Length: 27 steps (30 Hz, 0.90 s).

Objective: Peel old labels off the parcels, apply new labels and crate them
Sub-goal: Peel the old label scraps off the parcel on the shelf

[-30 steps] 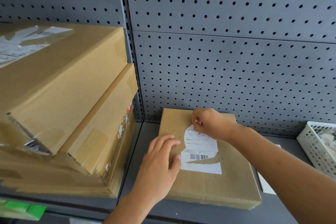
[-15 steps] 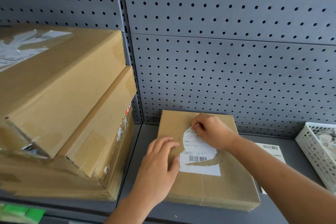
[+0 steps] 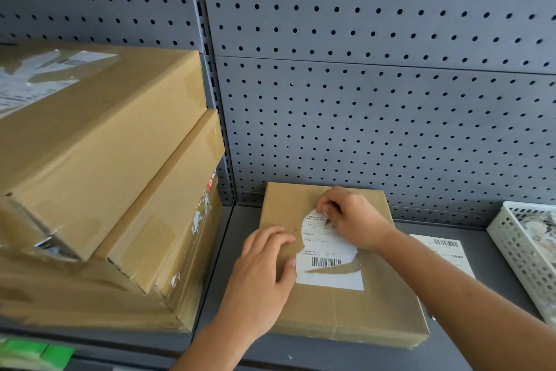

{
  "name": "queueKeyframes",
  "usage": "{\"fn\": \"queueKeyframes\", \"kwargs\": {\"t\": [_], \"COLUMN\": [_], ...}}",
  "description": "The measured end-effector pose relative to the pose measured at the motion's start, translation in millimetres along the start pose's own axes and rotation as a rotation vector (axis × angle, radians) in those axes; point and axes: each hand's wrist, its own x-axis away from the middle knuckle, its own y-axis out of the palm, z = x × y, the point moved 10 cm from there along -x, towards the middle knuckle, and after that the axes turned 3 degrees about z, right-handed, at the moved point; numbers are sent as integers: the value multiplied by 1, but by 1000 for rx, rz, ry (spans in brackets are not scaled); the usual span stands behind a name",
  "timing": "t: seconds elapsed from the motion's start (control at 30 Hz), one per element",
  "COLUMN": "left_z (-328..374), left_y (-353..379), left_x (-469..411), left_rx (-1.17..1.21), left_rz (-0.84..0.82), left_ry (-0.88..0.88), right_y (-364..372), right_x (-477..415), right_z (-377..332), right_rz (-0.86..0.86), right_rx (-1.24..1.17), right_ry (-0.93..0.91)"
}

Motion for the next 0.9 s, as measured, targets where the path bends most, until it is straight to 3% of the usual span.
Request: {"fn": "queueKeyframes", "kwargs": {"t": [0.13,0.4,0.5,0.7,0.9], "left_z": [-1,-1,-1,0,0], "left_y": [1,1,1,1,0], "left_x": [1,1,1,1,1], "left_rx": [-6,-8,-4,-2,0], "left_rz": [-3,-19,-17,-24,-19], "left_ry": [0,-7,-9,-12,-12], "right_y": [-4,14,19,21,12], "right_x": [-4,-24,-25,-26,-24], "right_z": [-5,-22,-27,-18,-8], "right_rz": [22,-202,-261,-298,-211], "right_rx": [58,592,677,582,394], "right_ry": [-33,-141,-169,-114,-112]}}
